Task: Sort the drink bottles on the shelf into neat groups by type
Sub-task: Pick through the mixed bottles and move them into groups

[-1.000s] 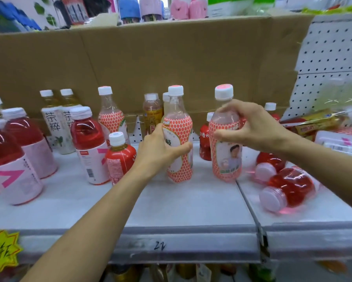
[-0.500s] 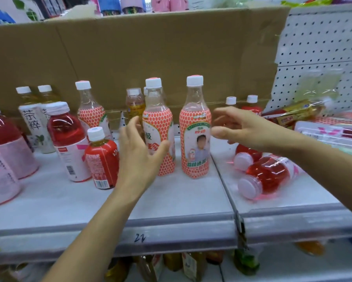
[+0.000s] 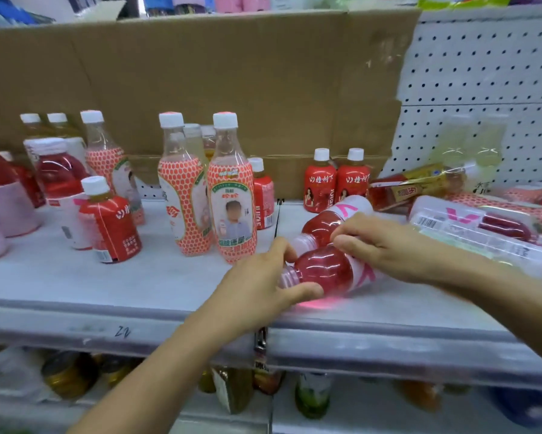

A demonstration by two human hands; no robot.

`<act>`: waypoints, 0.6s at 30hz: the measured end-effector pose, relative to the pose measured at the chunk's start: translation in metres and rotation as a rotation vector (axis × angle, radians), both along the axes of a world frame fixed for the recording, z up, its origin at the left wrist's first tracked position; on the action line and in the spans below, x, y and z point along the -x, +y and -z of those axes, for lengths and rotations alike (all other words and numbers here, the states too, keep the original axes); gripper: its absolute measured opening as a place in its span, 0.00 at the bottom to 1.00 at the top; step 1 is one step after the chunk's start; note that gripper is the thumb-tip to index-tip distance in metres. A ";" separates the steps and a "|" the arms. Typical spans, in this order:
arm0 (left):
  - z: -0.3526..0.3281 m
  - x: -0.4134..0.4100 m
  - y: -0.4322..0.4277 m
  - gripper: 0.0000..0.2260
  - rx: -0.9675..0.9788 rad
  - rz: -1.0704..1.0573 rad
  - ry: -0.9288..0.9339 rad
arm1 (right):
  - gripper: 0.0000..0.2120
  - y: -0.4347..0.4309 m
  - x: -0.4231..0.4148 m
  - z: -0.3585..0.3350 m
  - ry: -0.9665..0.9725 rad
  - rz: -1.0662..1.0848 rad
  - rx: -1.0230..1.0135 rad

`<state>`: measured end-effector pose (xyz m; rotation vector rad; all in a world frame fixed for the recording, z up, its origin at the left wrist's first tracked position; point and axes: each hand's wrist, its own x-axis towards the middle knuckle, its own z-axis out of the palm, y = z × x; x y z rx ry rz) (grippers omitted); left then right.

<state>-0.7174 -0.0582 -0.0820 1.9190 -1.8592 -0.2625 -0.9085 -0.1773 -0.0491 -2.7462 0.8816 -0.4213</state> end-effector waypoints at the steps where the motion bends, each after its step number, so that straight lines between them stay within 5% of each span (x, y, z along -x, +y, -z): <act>1: 0.000 -0.001 -0.001 0.21 -0.008 -0.012 0.066 | 0.14 -0.002 -0.001 -0.003 0.019 -0.011 -0.001; 5: -0.004 0.001 0.001 0.15 0.071 -0.099 0.494 | 0.14 -0.017 -0.008 -0.015 0.023 -0.069 -0.032; 8: -0.018 0.005 0.002 0.12 0.260 -0.211 0.538 | 0.13 -0.037 -0.016 -0.022 -0.004 -0.104 0.018; 14: -0.076 -0.001 0.009 0.10 0.495 -0.222 0.217 | 0.39 -0.073 -0.036 -0.019 0.471 -0.083 0.174; 18: -0.100 0.011 0.000 0.13 0.394 -0.189 -0.035 | 0.35 -0.082 -0.056 0.002 0.395 -0.097 0.509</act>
